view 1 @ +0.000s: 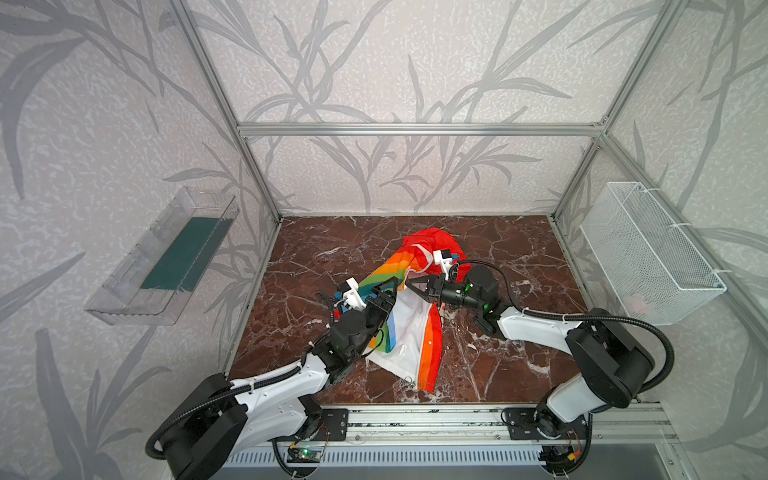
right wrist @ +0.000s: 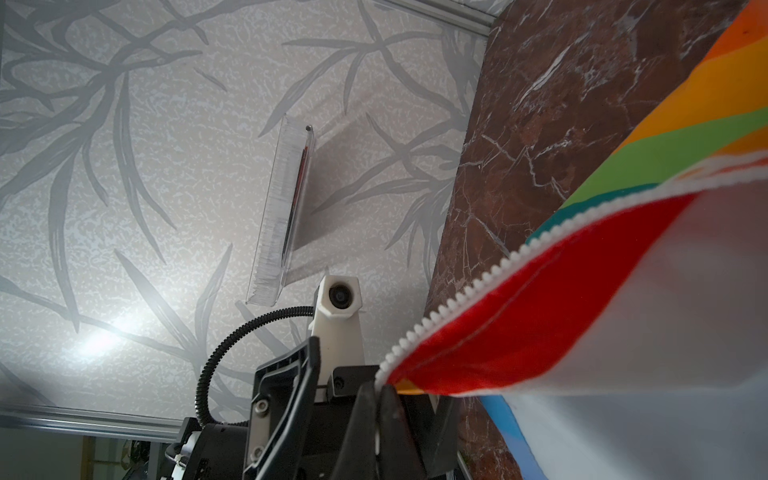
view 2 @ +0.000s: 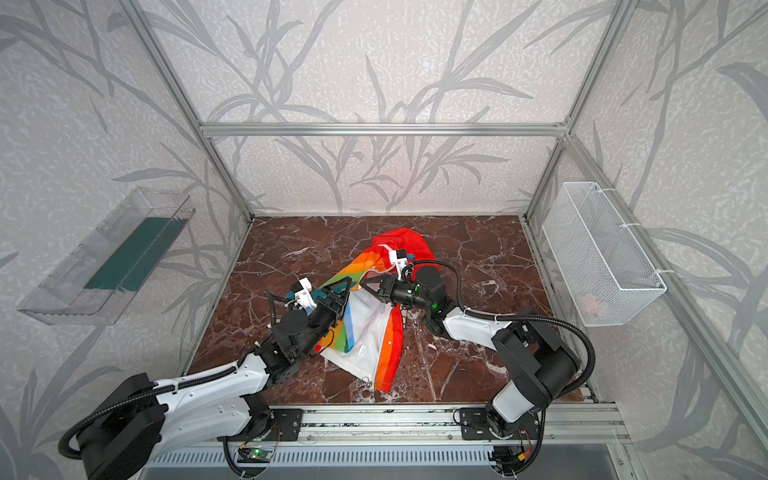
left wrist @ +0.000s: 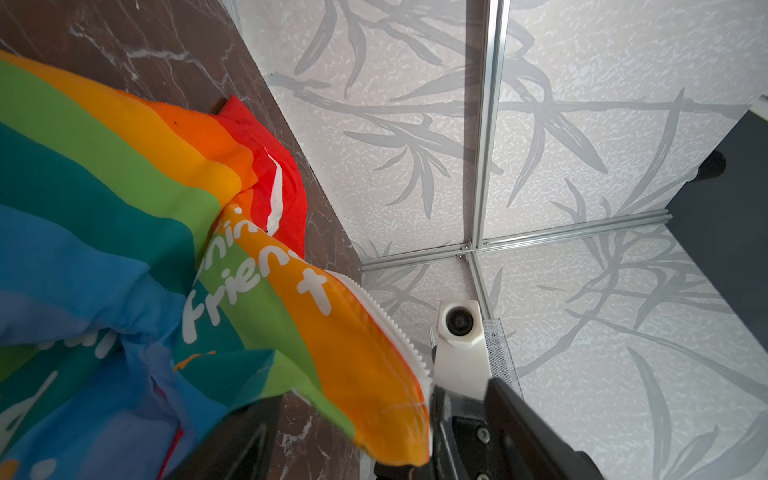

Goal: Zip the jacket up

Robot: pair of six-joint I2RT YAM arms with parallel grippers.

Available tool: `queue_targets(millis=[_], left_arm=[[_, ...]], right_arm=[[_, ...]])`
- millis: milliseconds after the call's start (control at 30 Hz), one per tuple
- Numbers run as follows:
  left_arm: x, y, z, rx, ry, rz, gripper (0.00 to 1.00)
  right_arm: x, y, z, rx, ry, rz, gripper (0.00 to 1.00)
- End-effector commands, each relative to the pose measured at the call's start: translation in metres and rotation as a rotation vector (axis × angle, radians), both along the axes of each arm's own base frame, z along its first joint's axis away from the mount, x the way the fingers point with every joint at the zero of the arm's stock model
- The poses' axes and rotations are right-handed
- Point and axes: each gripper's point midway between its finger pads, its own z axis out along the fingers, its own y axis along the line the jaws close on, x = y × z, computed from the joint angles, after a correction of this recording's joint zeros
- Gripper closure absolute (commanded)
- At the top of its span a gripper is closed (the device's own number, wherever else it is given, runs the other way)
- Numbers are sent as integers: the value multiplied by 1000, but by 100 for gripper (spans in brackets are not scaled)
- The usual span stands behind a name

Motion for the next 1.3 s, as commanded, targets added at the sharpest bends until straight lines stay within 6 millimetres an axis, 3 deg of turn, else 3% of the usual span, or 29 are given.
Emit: queue_targets(millis=[0,67,133,567,767,1000,1167,1267], left_arm=[[5,-5,13,-51,-21,-11,55],[6,-5,12,-42,-12,-9,77],[6,-8,12,-17,1,-18,84],[-3,-10,21,-7,6,-68,82],[-3,-15,21,-4,15,-94,80],[-1,-6,9,-36,33,-55,86],[-2,-4,9,-51,32,-71,89],[-4,-1,8,-29,45,-69,89]], right_arm=[[1,-3,15,43,-38,-9,100],[1,-2,13,39,-34,-6,100],[1,-1,9,23,-24,2,100],[7,12,-16,-27,41,47,100],[8,16,-12,4,36,68,100],[11,8,15,148,0,20,100],[9,9,19,167,10,33,100],[13,11,10,175,35,31,100]])
